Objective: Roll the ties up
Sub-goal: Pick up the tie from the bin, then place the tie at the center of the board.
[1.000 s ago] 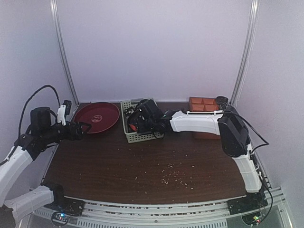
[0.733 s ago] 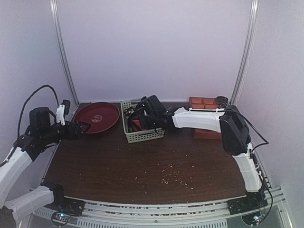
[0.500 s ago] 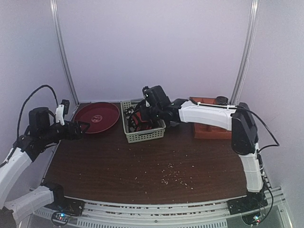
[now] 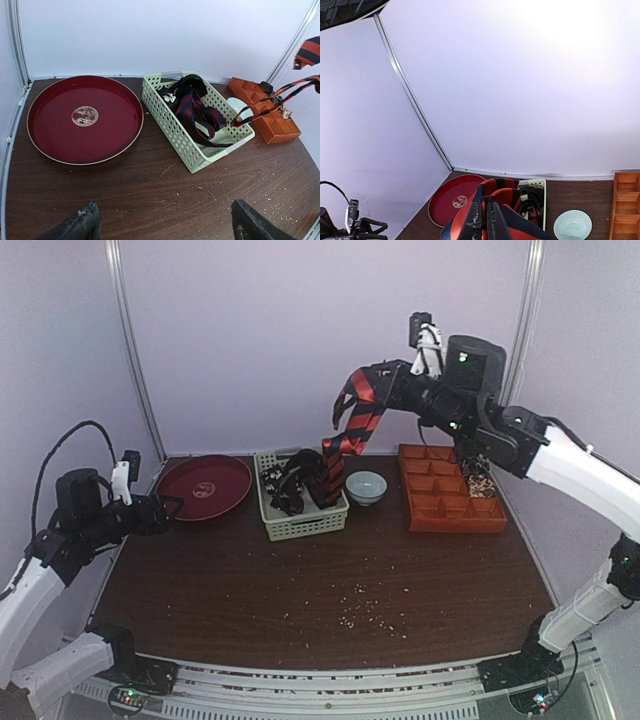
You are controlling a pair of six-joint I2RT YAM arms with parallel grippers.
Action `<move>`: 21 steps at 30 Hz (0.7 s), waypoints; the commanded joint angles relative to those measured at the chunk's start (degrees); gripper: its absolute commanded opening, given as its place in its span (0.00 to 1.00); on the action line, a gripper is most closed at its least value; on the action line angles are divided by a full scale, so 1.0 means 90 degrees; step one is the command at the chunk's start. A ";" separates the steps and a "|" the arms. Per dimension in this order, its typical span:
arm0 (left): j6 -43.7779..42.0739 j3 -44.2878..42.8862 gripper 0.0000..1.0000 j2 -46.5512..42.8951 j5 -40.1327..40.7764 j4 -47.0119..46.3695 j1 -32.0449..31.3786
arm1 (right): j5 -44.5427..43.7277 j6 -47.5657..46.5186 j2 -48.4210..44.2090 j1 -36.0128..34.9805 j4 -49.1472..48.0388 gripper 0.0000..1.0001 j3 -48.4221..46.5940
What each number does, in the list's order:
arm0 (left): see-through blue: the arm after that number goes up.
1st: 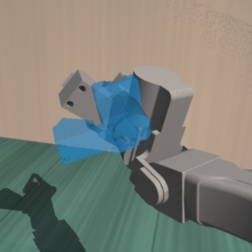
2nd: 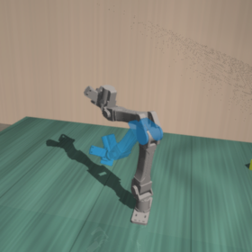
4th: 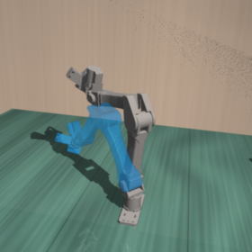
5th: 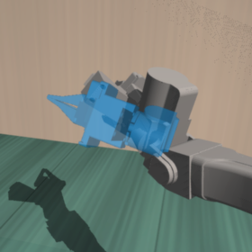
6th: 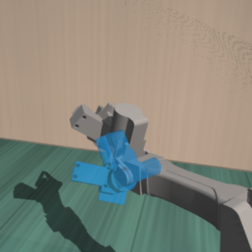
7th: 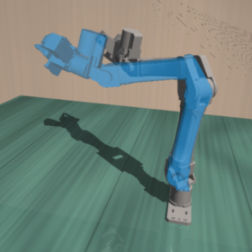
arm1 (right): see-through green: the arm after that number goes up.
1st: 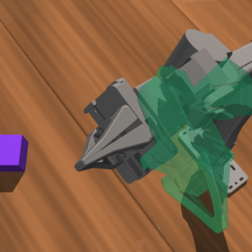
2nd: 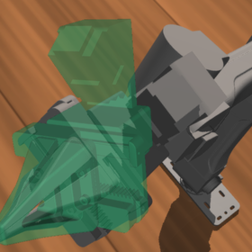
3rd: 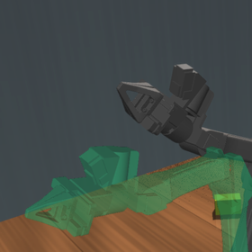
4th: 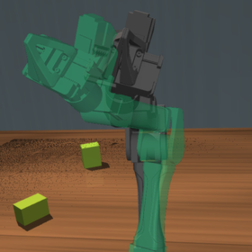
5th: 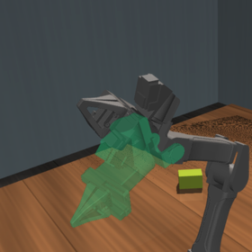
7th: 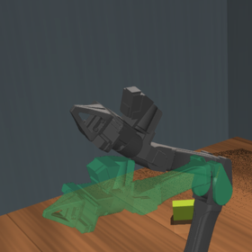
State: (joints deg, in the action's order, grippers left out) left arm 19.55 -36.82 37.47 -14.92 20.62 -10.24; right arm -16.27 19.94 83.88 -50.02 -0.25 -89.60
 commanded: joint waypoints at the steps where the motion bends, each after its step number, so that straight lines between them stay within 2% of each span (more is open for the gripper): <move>1: 0.0206 -0.0136 0.89 0.0098 0.0003 -0.0205 -0.0031 | -0.0002 0.0254 -0.0906 -0.0050 -0.0116 0.00 0.0685; 8: 0.0300 -0.0439 0.78 0.0210 -0.0859 -0.0049 -0.0041 | 0.0425 0.0660 -0.2180 -0.0552 0.0123 0.00 0.1287; 12: 0.0328 -0.0486 0.72 0.0096 -0.1061 -0.0055 -0.0151 | 0.1758 0.1173 -0.2516 -0.0729 -0.0059 0.00 0.1478; 17: 0.0411 -0.0516 0.70 -0.0178 -0.1143 -0.0047 -0.0345 | 0.3283 0.1978 -0.2474 -0.1236 -0.1189 0.00 0.1848; 21: 0.0470 -0.0583 0.68 -0.0393 -0.1145 -0.0049 -0.0349 | 0.3988 0.2477 -0.1899 -0.1735 -0.2168 0.00 0.1920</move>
State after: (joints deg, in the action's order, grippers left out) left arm 22.74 -39.94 35.75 -23.88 21.50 -13.15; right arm 8.51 35.70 62.39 -62.39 -8.32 -73.43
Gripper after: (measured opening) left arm 0.691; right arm 0.024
